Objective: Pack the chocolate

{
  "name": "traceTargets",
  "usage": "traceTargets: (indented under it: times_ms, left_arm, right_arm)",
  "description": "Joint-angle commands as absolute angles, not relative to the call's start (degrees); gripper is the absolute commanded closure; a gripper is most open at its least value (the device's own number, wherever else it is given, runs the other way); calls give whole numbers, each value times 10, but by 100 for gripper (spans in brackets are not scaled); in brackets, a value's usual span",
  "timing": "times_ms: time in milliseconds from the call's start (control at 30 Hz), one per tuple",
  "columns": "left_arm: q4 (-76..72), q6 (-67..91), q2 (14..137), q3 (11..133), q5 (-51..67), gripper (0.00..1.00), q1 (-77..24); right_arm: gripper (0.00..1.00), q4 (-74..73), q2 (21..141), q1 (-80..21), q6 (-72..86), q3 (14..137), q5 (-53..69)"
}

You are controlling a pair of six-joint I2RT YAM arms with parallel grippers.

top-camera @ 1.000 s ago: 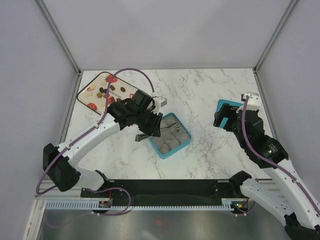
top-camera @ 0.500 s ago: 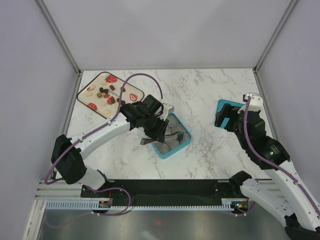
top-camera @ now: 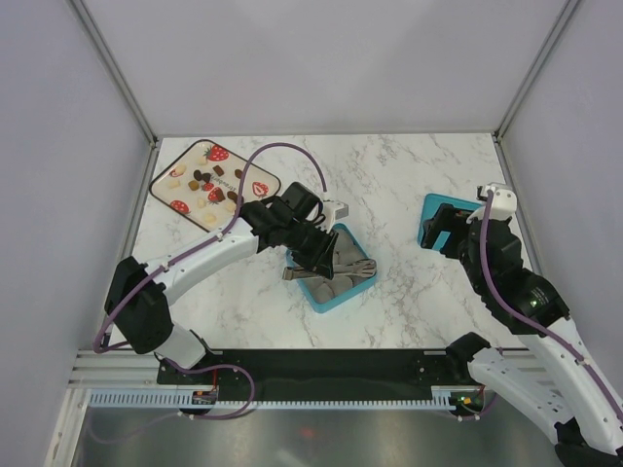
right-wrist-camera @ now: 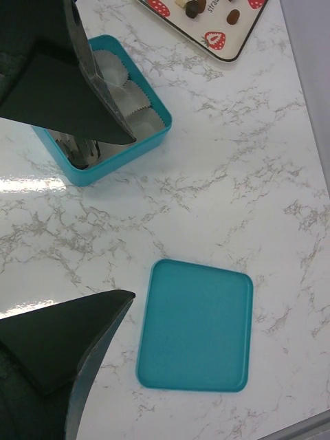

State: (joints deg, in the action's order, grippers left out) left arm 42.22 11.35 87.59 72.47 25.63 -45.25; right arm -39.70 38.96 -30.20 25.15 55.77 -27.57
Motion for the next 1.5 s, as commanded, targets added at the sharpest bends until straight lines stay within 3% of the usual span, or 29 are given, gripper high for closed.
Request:
traceTargets:
  times_ms: [0, 667, 1233, 1467]
  left_arm:
    - [396, 120, 869, 733, 268, 66, -456]
    - [420, 119, 860, 721, 202, 67, -455]
    - [425, 119, 858, 735, 187, 55, -456]
    - [434, 118, 844, 775, 178, 54, -456]
  right_arm:
    - [5, -395, 383, -301, 243, 575, -293]
    - [5, -395, 376, -301, 247, 576, -287]
    - [5, -395, 377, -301, 247, 575, -287]
    - [5, -395, 374, -301, 249, 574, -285]
